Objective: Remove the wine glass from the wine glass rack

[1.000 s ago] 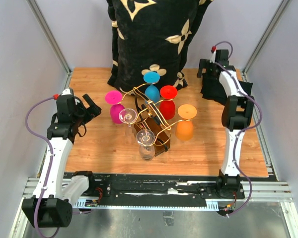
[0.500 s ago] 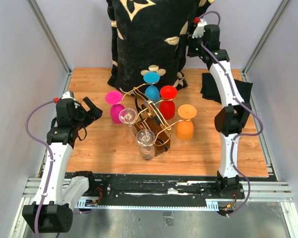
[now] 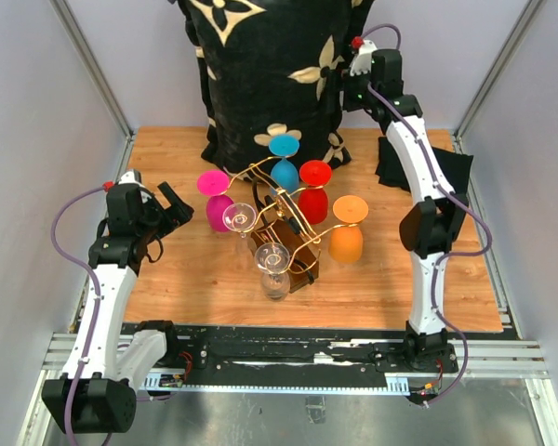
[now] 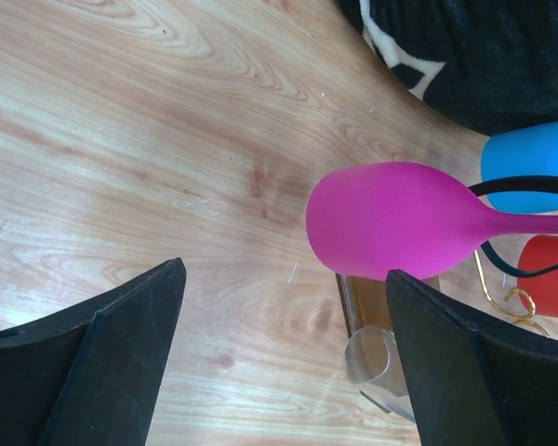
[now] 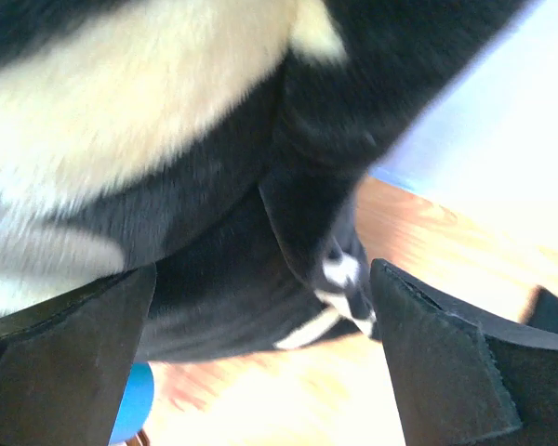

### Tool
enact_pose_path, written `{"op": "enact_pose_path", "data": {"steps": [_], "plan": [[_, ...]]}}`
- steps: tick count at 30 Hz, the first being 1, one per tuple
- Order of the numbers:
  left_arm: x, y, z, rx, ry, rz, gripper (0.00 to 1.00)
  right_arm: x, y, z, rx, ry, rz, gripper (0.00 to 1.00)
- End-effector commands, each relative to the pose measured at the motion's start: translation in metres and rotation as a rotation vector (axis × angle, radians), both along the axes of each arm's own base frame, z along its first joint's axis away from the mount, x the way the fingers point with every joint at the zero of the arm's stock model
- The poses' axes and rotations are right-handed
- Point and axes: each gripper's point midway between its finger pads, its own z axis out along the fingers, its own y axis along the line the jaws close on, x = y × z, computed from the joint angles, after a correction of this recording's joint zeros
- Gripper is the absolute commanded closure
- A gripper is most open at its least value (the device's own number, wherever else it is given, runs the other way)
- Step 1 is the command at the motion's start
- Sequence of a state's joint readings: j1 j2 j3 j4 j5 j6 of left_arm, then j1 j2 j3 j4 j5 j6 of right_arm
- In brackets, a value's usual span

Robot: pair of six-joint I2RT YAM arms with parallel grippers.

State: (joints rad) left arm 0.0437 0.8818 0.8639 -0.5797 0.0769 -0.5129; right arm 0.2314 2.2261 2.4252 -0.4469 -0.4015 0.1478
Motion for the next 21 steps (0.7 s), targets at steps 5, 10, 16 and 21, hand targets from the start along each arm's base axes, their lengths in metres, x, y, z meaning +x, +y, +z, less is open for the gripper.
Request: {"op": "enact_pose_path", "data": {"steps": [5, 10, 16, 21], "plan": [[0.004, 0.0, 0.007, 0.019, -0.028, -0.023, 0.05, -0.08, -0.039, 0.055, -0.058, 0.004, -0.128, 0.02], [0.007, -0.002, 0.004, 0.009, -0.018, -0.033, 0.06, -0.152, -0.007, 0.026, 0.103, 0.259, 0.047, 0.13], [0.003, -0.001, 0.008, 0.018, -0.025, -0.031, 0.05, -0.206, 0.002, -0.011, 0.104, 0.365, 0.081, 0.2], [0.001, -0.003, 0.007, 0.011, -0.021, -0.036, 0.06, -0.228, 0.018, -0.02, 0.177, 0.405, 0.187, 0.27]]}}
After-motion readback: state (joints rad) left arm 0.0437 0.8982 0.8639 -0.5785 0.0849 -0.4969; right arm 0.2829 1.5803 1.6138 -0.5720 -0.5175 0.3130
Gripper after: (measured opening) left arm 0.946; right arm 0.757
